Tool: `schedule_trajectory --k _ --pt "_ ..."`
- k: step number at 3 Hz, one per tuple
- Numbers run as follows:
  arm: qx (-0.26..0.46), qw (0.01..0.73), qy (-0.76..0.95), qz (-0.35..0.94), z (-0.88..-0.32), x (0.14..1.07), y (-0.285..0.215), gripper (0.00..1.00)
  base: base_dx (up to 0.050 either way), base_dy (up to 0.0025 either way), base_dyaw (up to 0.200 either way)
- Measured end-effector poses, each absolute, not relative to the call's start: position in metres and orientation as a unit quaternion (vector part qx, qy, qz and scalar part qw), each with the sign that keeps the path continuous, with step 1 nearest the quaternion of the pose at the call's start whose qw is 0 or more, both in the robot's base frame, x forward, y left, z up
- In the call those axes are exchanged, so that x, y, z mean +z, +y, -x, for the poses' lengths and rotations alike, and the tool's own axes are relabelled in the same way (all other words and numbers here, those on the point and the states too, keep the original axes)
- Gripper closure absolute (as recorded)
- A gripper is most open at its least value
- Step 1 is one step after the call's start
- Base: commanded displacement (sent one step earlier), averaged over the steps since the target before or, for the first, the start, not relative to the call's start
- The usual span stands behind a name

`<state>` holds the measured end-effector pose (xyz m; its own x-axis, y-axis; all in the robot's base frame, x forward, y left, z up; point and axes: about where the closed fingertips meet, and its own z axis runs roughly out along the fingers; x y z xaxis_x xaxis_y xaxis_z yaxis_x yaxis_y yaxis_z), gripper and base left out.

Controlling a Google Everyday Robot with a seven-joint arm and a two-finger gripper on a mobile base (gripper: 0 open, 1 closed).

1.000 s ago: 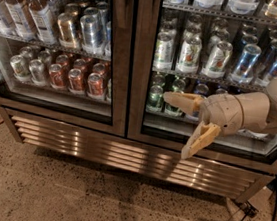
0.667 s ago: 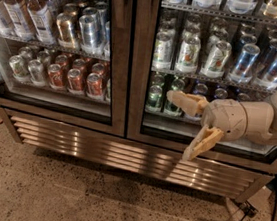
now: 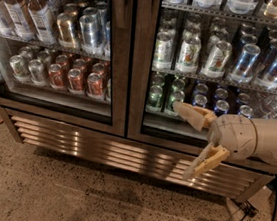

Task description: Open left fridge door

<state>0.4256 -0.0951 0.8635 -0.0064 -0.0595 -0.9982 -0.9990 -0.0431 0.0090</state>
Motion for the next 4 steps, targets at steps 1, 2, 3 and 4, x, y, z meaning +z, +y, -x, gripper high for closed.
schedule_trajectory --k 1,2,3,4 --pt "0.513 0.485 0.490 0.511 -0.432 0.896 -0.084 0.00 0.000 0.00000 0.000" --pt "0.523 0.494 0.479 0.502 -0.436 0.919 -0.077 0.00 0.000 0.00000 0.000" --pt "0.523 0.494 0.479 0.502 -0.436 0.919 -0.077 0.00 0.000 0.00000 0.000" --pt "0.520 0.507 0.461 0.510 -0.426 0.941 -0.071 0.00 0.000 0.00000 0.000"
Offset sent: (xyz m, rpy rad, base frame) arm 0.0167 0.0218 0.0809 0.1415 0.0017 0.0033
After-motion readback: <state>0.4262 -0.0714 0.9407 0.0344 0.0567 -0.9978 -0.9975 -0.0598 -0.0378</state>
